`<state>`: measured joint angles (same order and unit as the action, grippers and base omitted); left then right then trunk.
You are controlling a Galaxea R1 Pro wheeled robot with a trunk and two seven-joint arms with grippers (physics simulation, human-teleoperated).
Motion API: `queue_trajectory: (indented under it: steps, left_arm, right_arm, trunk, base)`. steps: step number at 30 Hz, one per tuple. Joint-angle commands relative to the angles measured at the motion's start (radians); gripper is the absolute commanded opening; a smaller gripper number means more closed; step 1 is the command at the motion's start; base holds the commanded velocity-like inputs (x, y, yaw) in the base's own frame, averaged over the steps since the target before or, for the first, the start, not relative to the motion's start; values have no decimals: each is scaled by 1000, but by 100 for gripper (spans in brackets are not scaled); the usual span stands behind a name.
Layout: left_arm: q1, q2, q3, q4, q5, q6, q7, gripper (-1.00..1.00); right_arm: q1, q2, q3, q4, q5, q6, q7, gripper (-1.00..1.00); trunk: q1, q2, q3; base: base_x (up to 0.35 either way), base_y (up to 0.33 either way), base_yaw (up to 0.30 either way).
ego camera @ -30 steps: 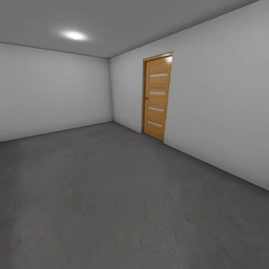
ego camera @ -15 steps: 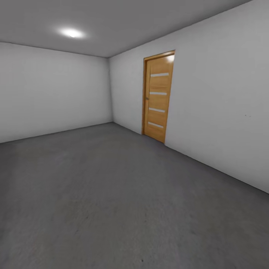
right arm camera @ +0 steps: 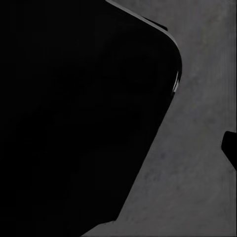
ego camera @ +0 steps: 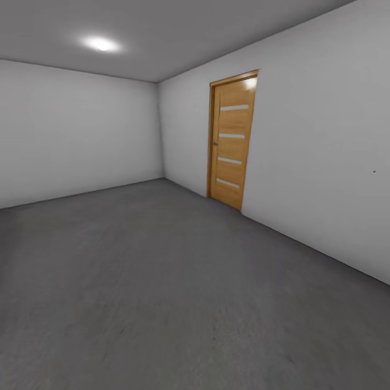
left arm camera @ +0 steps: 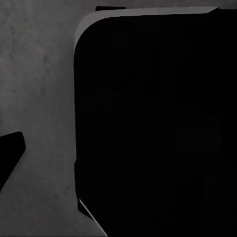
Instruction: Move the two storage containers from the living room to the garage. In the garage, place one container on the floor and stack the other container on top of it (either order is fine).
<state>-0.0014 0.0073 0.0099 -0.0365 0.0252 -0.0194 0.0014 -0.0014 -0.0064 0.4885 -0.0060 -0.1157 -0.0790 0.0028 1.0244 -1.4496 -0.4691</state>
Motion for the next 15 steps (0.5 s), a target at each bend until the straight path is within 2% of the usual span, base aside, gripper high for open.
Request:
queue_trajectory:
  steps: [1,10,15]
  left_arm:
    - [0,0,0,0,3,-2,0,100]
    - [0,-1,1,0,3,-2,0,100]
    - [0,-1,1,0,2,-2,0,100]
  right_arm:
    - [0,-1,9,0,-10,-3,0,100]
    - [0,-1,9,0,-11,-6,0,100]
    - [0,-2,9,0,-10,-6,0,100]
  trunk:
    - [1,0,-1]
    - [1,0,-1]
    - [1,0,-1]
  base:
    - [322,0,182]
    - [322,0,252]
    - [322,0,82]
